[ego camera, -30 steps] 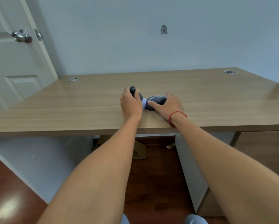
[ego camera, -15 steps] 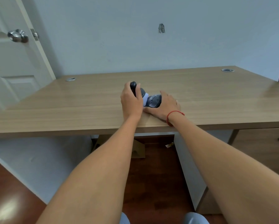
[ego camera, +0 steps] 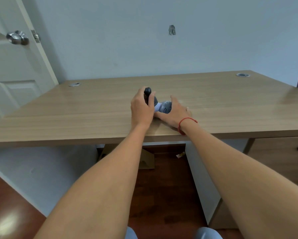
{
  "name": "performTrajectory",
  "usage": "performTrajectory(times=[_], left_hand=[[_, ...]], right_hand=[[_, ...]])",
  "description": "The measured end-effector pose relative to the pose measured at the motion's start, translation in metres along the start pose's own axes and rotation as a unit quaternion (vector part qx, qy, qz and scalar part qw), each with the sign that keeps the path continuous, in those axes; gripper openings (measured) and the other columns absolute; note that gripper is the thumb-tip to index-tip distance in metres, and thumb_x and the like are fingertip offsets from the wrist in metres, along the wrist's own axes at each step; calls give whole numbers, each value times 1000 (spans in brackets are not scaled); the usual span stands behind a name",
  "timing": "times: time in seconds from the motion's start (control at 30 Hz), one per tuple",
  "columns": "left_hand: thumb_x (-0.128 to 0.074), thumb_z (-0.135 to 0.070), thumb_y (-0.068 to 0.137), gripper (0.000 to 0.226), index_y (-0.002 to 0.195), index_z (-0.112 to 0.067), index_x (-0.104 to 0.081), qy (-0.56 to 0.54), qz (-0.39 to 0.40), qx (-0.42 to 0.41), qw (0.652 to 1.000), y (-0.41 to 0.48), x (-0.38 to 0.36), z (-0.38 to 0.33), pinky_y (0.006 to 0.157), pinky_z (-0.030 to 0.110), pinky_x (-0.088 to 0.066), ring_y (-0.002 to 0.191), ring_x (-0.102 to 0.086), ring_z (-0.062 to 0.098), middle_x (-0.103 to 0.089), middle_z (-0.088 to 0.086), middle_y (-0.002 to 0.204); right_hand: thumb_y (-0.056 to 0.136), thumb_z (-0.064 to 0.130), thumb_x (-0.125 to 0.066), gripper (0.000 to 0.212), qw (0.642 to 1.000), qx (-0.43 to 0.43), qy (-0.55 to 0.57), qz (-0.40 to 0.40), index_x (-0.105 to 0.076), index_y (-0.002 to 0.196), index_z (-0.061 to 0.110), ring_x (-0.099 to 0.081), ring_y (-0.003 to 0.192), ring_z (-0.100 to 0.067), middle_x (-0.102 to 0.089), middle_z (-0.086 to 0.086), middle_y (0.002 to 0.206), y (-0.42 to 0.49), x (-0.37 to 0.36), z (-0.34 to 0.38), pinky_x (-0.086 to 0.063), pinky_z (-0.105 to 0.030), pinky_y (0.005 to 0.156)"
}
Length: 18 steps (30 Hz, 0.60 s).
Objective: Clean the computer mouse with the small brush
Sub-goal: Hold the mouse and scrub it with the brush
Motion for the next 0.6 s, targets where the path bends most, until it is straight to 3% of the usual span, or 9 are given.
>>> performTrajectory(times=[0.07,0.17,0.23,0.37,0.5,0.6], left_hand=[[-57,-20,92,14,90,-7,-59,29,21,-4,999,0,-4,3,72,31,-47,76,-55,18,-63,6,82],[-56,-20,93,14,91,-7,-59,19,-2,3,1000,1,-2,3,73,33,-47,76,-57,21,-64,6,82],[-57,-20,93,16,99,-7,-61,-32,-41,21,998,2,4,2,73,30,-48,79,-60,22,-65,5,85],[-61,-21,89,9,84,-13,-61,-45,-16,28,998,1,3,2,63,10,-44,66,-58,8,-59,-9,70],[-61,-22,88,23,69,-12,-53,-17,18,72,997,14,2,8,62,26,-41,64,-53,20,-58,2,64],[-61,-25,88,19,75,-11,-60,-33,13,53,998,18,-1,-3,64,26,-44,67,-58,19,-62,1,67]], right_hand=[[74,63,-67,104,1000,1,7,4,-18,154,19,-36,144,-29,-46,-5,152,0,-1,-1,-9,-49,123],[66,65,-72,90,1000,-7,24,-5,-40,137,19,-51,128,-31,-58,-3,130,1,0,-4,-39,-47,111],[61,65,-76,82,999,-8,41,-7,-48,123,20,-57,113,-25,-57,3,112,0,1,-6,-49,-42,98],[57,71,-74,80,1000,1,16,-10,-50,116,23,-60,107,-24,-61,3,112,1,2,-4,-51,-44,94],[56,73,-73,79,1000,4,-5,-4,-52,113,22,-58,107,-25,-63,0,115,3,2,-3,-50,-43,95],[57,70,-75,67,1000,17,-22,-4,-47,96,23,-51,91,-22,-60,-5,107,6,3,-1,-45,-34,79]])
Point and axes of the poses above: each hand's wrist, its own y-axis towards the middle knuckle, its own x-axis out of the back of the hand, z = x × y, the point moved 7 cm from there along y, towards the middle knuckle
